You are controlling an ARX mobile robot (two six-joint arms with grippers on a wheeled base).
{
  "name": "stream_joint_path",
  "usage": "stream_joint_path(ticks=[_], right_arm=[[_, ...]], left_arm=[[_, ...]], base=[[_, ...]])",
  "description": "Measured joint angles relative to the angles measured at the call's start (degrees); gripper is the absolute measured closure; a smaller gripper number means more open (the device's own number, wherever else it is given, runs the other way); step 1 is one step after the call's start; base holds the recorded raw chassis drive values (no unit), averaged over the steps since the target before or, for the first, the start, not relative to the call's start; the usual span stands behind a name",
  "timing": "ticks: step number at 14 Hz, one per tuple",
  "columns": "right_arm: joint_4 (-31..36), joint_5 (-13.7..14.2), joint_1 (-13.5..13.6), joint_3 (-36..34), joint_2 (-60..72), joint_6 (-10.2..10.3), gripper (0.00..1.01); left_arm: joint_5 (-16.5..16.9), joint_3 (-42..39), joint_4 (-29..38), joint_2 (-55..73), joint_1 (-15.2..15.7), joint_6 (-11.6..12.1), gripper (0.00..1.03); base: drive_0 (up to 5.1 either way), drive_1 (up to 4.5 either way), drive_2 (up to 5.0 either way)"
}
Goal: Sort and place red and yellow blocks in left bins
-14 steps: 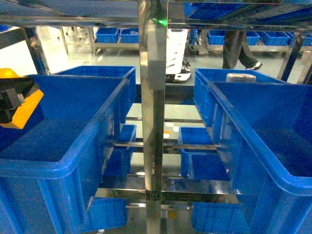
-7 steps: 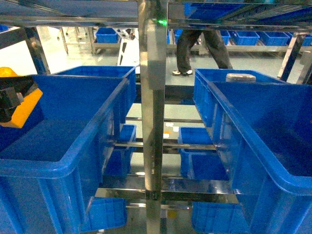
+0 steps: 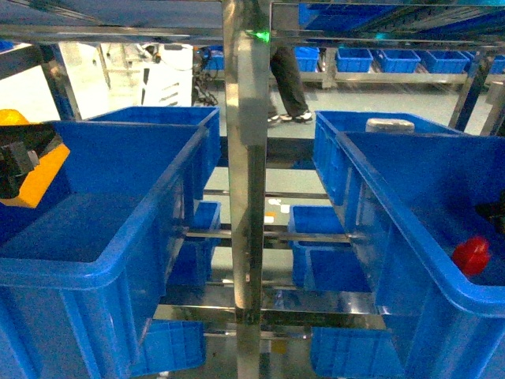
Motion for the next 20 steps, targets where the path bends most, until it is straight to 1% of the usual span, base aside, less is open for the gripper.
stream_joint_path(ticks=[2,3,4,5,7,8,9,10,11,13,14,15,17,18,19,20], right_arm=[[2.16,-0.26,-0.24,-0.31,-0.85,1.4,0.2],[4.98,-0.61,-0.07,-2.45,-2.58,2.71,0.07],[6.29,-1.11,0.33,-4.81,-4.72,4.26,0.01],[7.43,-1.99,0.66,-7.15,-6.64,4.83,0.04],[10.73,-2.86,0.81,-14.1,-11.82,7.13,0.03],[11.45,-3.41,0.37,-17.38,-14.25,8.07,0.03],[12.0,-4.61,-1.11,-22.23,-18.91,9.53,0.03],[13.16,-5.57,-2.34,-27.04,-25.18,10.54,0.03],[13.07,-5.79,-2.86,-30.67,-31.15,10.58,0.03],[7.56,-6.51,-2.78,-37.97,-46.84,11.32,0.03],[2.32,-4.31,-2.4,-40.83,-56.17,13.16,0.03],[-3.85,-1.95,-1.01,-43.65,-66.03,14.95,0.03],[-14.12,1.6,4.04,-47.69,-80.5,15.69,0.03],[-15.65,4.63,6.84,-48.78,-85.09,15.47,0.03],[-15.04,7.08,8.44,-49.07,-87.56,15.15,0.03],[-15.45,7.65,8.39,-49.0,-87.45,14.99,0.03]], left_arm=[[0.0,0.0,0.04,0.0,0.0,0.0,0.77],[0.02,0.0,-0.02,0.0,0.0,0.0,0.77],[-0.02,0.0,0.0,0.0,0.0,-0.02,0.77],[0.0,0.0,0.0,0.0,0.0,0.0,0.77],[0.0,0.0,0.0,0.0,0.0,0.0,0.77],[0.0,0.0,0.0,0.0,0.0,0.0,0.77],[0.0,0.0,0.02,0.0,0.0,0.0,0.77],[0.0,0.0,0.0,0.0,0.0,0.0,0.77],[0.0,0.0,0.02,0.0,0.0,0.0,0.77],[0.02,0.0,0.0,0.0,0.0,0.0,0.77],[0.0,0.0,0.02,0.0,0.0,0.0,0.77],[0.0,0.0,0.0,0.0,0.0,0.0,0.77],[0.04,0.0,0.02,0.0,-0.11,0.0,0.77],[0.02,0.0,0.02,0.0,-0.11,0.0,0.77],[-0.02,0.0,0.0,0.0,0.0,0.0,0.77],[-0.11,0.0,-0.2,0.0,0.07,0.02,0.77]], base=[[0.0,0.0,0.0],[0.0,0.0,0.0],[0.0,0.0,0.0],[0.0,0.0,0.0],[0.0,0.0,0.0],[0.0,0.0,0.0],[0.0,0.0,0.0],[0.0,0.0,0.0],[0.0,0.0,0.0],[0.0,0.0,0.0],[0.0,0.0,0.0],[0.0,0.0,0.0],[0.0,0.0,0.0],[0.0,0.0,0.0],[0.0,0.0,0.0],[0.0,0.0,0.0]])
